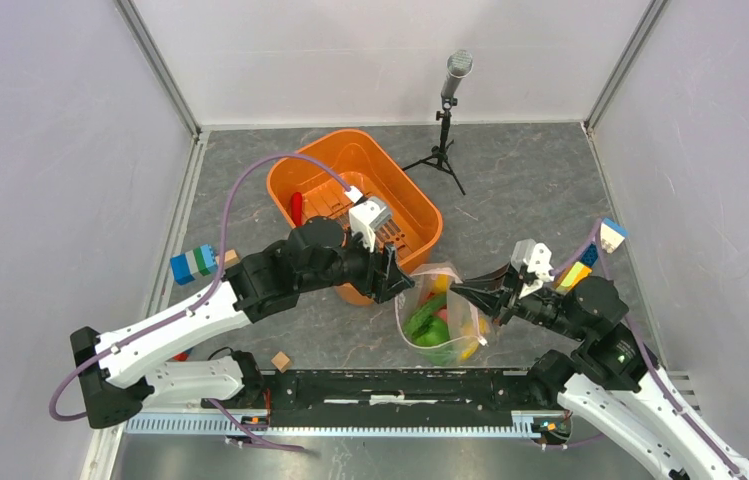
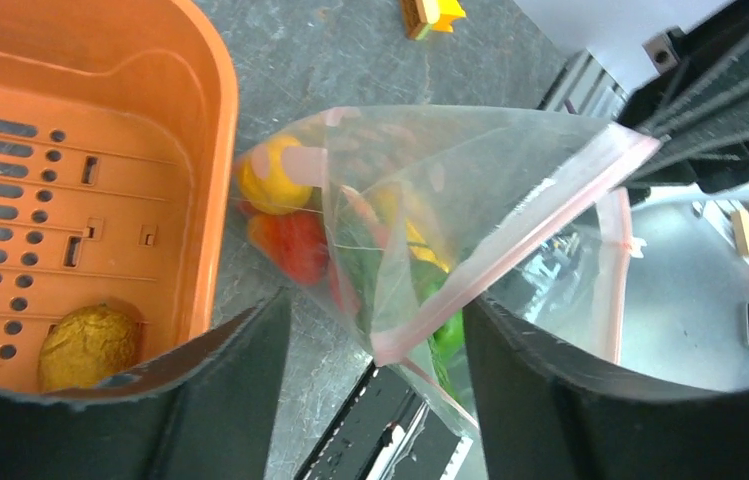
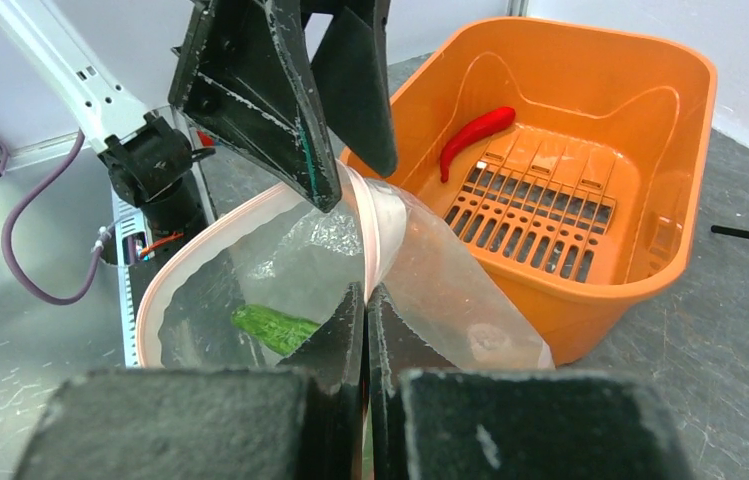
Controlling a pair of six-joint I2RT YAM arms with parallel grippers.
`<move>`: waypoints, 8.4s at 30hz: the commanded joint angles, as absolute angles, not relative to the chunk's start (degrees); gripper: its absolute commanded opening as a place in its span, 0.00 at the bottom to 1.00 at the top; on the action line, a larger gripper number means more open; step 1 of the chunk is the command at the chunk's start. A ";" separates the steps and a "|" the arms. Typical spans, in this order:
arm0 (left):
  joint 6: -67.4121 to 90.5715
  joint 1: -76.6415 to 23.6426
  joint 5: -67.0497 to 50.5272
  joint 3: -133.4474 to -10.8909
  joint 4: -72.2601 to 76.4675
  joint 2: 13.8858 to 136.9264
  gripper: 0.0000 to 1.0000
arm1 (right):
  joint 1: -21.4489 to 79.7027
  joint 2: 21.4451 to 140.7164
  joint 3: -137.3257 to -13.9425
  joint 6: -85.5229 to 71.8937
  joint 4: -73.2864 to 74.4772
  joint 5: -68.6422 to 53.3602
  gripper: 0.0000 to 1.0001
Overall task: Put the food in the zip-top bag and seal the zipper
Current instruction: Adjust the zipper food storage bag at the center of the board, then zip the zipper food storage bag at the center of the board.
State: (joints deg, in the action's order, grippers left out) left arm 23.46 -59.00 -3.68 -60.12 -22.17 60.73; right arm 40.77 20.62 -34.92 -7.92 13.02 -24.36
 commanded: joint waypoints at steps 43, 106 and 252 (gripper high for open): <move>35.21 -45.35 -1.81 -61.79 -20.65 60.08 0.02 | 40.87 16.58 -20.89 -9.02 0.54 -24.41 0.69; 39.46 -40.79 -2.46 -59.18 -20.32 57.37 0.02 | 101.44 77.09 -21.09 21.97 -76.80 63.99 0.62; -14.60 -63.23 -14.18 -61.62 -34.33 49.03 0.02 | 59.34 42.73 -46.73 14.87 17.23 -18.25 0.00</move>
State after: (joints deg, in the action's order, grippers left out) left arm -11.70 -63.51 -19.09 -61.78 -28.10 51.96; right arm 60.40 45.30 -47.59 15.86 18.35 -20.34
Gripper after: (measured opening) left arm 0.058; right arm 0.006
